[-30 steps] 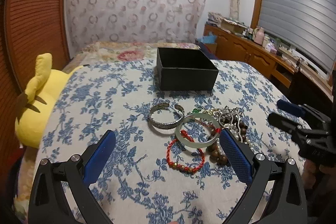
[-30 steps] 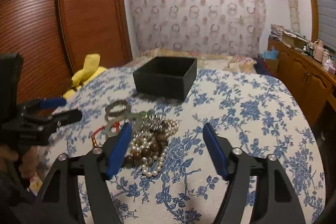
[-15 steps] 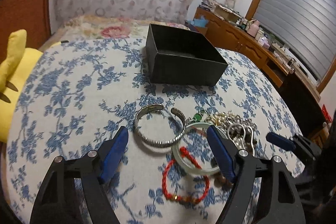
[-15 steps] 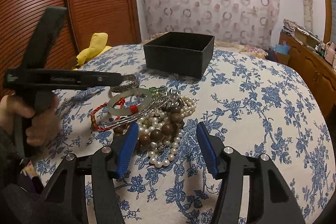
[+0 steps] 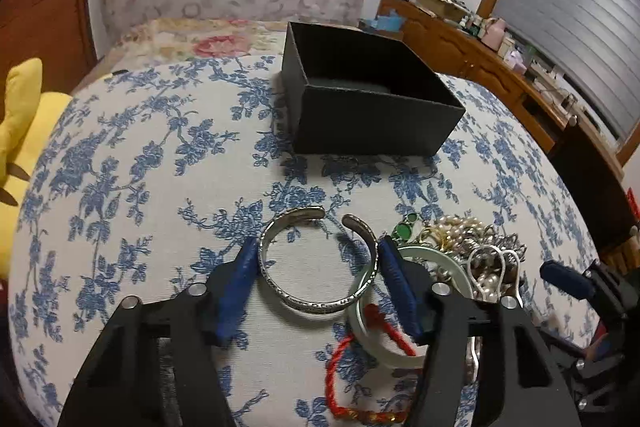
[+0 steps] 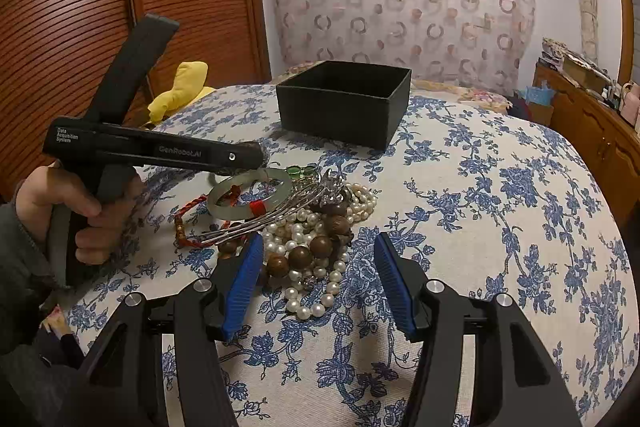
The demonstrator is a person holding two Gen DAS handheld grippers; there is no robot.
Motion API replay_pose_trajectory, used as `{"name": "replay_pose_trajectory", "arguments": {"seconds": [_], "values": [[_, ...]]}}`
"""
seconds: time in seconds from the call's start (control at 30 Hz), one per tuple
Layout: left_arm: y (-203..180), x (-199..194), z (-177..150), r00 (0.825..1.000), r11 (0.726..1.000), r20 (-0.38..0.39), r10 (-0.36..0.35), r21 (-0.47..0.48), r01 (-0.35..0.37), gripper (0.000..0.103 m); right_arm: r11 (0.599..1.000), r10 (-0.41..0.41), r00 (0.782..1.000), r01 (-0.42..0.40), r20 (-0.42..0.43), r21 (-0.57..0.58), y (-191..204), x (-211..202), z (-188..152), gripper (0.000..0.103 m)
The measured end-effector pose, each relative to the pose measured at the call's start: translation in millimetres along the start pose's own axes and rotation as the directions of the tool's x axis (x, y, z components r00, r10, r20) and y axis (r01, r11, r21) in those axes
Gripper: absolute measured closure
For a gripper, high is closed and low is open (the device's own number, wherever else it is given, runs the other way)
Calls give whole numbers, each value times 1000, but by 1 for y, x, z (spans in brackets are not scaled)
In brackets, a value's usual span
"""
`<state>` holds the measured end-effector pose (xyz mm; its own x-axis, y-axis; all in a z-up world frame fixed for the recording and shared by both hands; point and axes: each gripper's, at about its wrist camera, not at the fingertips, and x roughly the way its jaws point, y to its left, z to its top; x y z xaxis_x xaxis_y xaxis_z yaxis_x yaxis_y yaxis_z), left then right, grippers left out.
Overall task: Organize jewelry
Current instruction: 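Grasp the silver cuff bangle with the left tool while the right tool grasps the pale green jade bangle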
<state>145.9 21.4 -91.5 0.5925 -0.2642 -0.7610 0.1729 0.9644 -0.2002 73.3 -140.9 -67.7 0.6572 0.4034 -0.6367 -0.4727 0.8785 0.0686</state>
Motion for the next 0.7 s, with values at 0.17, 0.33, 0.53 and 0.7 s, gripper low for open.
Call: {"name": "replay_pose_trajectory", "arguments": {"seconds": [0.17,0.33,0.53,0.7], "values": [[10,-6,-4,1000,1000,3,-8,-8,8,45,1000,14,1000,-14,-1,-10,2,0,4,43],[20,-18,-9,1000,1000,29,2,-25,-2,45,996,63,998,-63,9,-58,12,0,18,49],[23,-37,-17,997,1000,73,21,-20,-19,45,983,129,991,-134,-44,-127,33,18,33,57],[30,-52,-21,994,999,104,39,-29,-36,45,963,188,976,-205,-113,-173,53,39,42,63]]}}
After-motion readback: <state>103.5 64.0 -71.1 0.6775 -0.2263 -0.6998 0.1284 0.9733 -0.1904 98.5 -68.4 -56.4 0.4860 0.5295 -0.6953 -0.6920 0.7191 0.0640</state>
